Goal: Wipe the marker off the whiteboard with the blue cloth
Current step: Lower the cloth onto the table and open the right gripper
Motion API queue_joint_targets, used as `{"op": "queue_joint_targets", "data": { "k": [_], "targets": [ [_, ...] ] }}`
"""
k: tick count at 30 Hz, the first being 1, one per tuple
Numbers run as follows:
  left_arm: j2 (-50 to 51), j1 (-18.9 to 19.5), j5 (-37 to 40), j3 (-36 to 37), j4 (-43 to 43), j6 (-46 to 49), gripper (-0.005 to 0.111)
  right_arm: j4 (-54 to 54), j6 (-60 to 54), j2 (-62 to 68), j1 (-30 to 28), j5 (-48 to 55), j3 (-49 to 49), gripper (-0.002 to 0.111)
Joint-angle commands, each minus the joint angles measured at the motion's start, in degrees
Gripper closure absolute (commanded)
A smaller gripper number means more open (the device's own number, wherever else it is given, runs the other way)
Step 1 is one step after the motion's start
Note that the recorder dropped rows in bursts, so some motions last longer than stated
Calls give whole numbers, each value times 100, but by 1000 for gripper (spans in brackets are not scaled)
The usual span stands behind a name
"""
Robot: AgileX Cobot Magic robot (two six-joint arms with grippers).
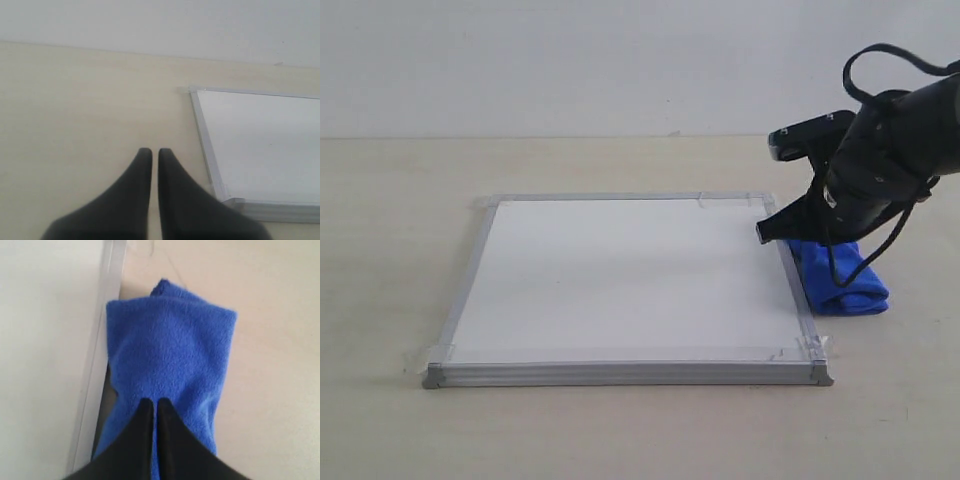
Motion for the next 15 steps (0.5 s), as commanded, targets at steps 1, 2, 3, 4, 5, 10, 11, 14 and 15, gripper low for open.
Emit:
{"op": "queue_joint_targets", "data": {
  "k": [1,2,3,4,5,10,11,14,15],
  "targets": [
    [-20,-37,-20,-22,-37,-13,102,8,-51,-187,0,-44,25,109],
    [-20,-37,-20,-22,-37,-13,102,31,-51,-117,0,-33,32,109],
    [-20,-37,-20,-22,-37,-13,102,77,-51,-33,0,-45,41,109],
    [-20,-37,-20,-22,-37,-13,102,128,-51,84,0,-45,41,109],
    [-20,-37,-20,-22,-37,-13,102,153,-51,153,0,-57,41,109],
    [-20,-37,-20,-22,-37,-13,102,222,-81,378,0,-136,41,109],
    [-20,-37,-20,-22,-37,-13,102,222,-94,378,0,-135,41,109],
    [-20,-37,-20,-22,-37,-13,102,411,-426,321,0,-124,41,109],
    [-20,-37,-20,-22,-37,-13,102,469,-488,229,0,-124,41,109]
  ]
}}
